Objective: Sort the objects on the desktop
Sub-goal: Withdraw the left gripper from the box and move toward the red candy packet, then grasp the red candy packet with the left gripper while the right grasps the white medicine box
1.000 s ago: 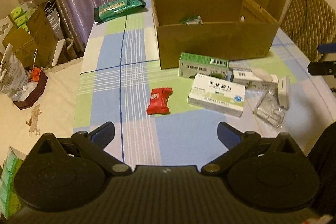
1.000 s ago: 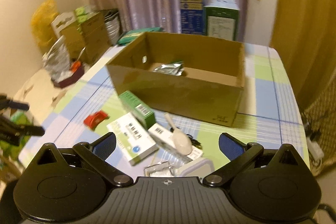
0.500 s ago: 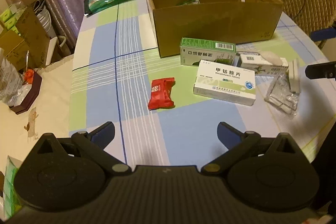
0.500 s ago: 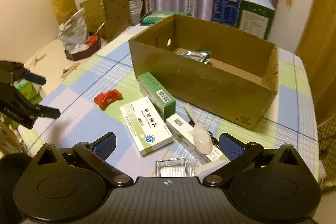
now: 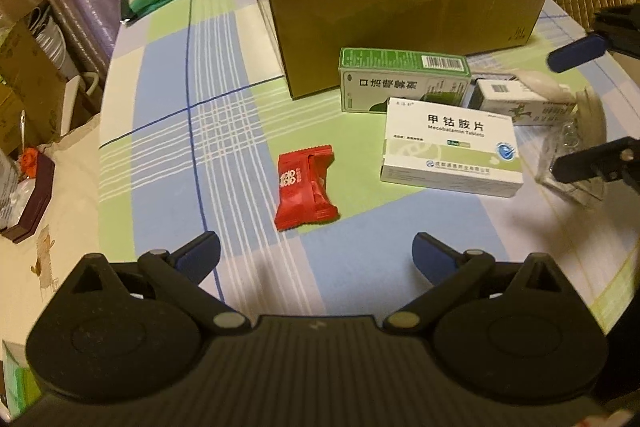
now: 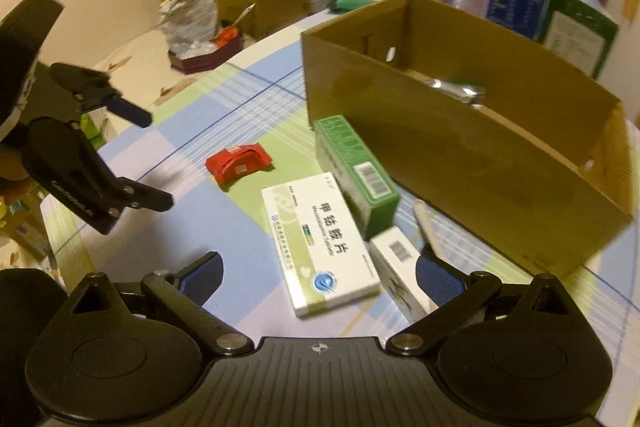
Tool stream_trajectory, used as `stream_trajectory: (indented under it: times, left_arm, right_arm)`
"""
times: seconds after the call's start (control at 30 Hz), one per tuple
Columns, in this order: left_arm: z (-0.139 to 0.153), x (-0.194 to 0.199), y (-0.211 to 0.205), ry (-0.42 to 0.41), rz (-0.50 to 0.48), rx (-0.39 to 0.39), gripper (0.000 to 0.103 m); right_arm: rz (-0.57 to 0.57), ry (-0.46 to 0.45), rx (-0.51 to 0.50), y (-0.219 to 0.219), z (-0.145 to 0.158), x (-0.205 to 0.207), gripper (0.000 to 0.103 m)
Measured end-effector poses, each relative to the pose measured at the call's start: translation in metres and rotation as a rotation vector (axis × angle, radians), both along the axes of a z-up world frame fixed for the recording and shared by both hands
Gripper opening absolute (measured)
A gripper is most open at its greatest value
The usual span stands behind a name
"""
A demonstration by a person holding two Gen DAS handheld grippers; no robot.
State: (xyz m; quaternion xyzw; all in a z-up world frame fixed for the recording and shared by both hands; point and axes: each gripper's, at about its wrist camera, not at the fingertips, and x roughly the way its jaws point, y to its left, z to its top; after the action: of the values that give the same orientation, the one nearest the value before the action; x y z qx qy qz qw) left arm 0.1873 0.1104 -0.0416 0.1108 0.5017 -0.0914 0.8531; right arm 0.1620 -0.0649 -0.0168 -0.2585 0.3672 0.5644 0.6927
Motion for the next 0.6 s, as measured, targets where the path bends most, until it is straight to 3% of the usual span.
stream_trajectory:
  times: [0.13, 0.4, 0.6]
  left_arm:
    - [-0.009, 0.010, 0.004, 0.008, -0.007, -0.010, 0.099]
    - [-0.024, 0.028, 0.010, 0.021, -0.024, -0.039, 0.099]
    - [-0.033, 0.040, 0.011, 0.028, -0.044, -0.052, 0.099]
  right_arm:
    - [0.046, 0.012, -0.017, 0.018, -0.012, 0.004, 0.087]
    - [0.104, 0.017, -0.060, 0.046, -0.038, 0.008, 0.086]
    - [0.149, -0.042, -0.106, 0.060, -0.056, 0.006, 0.086]
